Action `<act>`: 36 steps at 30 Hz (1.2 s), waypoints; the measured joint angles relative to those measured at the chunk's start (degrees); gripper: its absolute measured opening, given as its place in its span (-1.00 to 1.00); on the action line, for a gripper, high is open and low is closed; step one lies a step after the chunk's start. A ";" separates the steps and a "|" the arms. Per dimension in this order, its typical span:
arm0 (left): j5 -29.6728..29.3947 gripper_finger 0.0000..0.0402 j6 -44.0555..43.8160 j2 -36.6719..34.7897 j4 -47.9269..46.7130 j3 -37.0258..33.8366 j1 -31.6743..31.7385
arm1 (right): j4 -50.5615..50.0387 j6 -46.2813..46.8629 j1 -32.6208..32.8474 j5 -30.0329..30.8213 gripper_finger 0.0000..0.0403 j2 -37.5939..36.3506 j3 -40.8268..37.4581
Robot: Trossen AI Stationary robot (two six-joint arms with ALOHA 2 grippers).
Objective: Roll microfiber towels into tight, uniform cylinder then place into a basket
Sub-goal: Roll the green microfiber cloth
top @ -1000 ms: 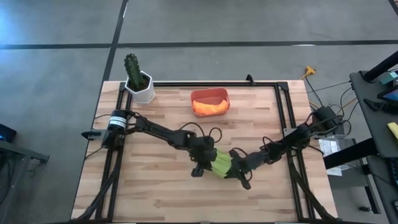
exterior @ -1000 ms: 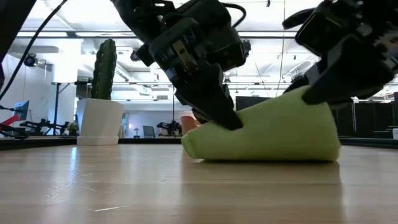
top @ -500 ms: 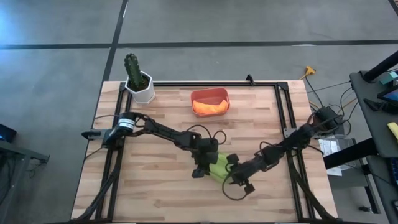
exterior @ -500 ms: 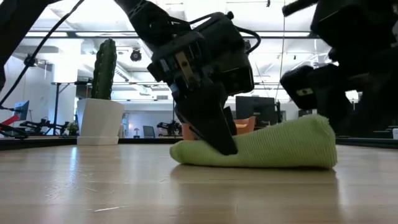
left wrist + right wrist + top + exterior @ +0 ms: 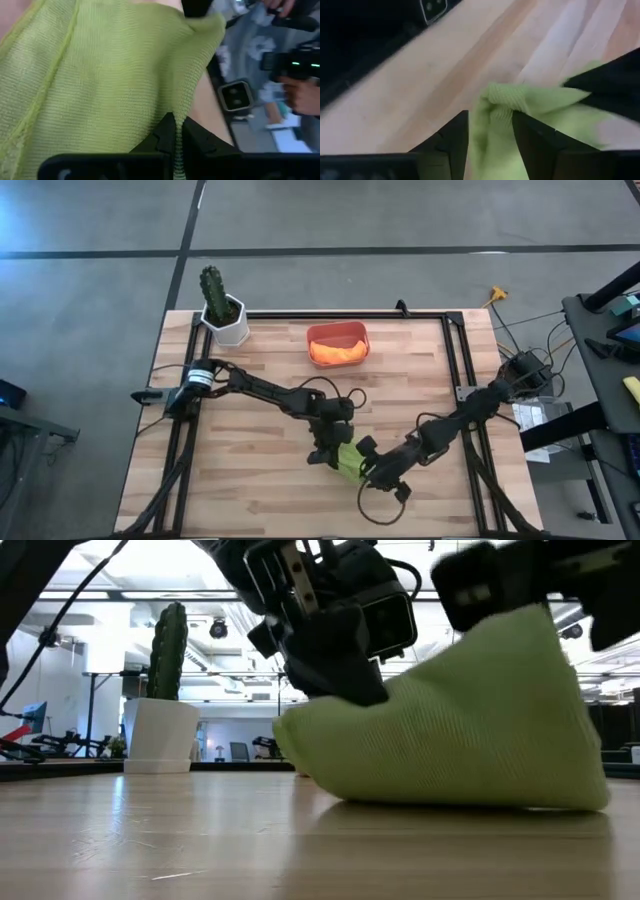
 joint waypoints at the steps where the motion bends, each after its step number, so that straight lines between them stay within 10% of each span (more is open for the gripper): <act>1: 1.03 -1.00 -0.01 0.00 -0.04 0.06 0.08 | -1.93 -3.13 0.34 0.73 -0.28 -0.13 1.03; 18: 1.28 -1.00 0.42 2.47 0.10 -0.75 0.45 | -12.60 -42.40 10.54 32.80 -0.21 2.90 7.05; 36: 1.44 -1.00 -0.05 2.32 0.15 0.09 0.31 | 2.19 -75.25 11.36 36.69 -0.25 16.79 9.23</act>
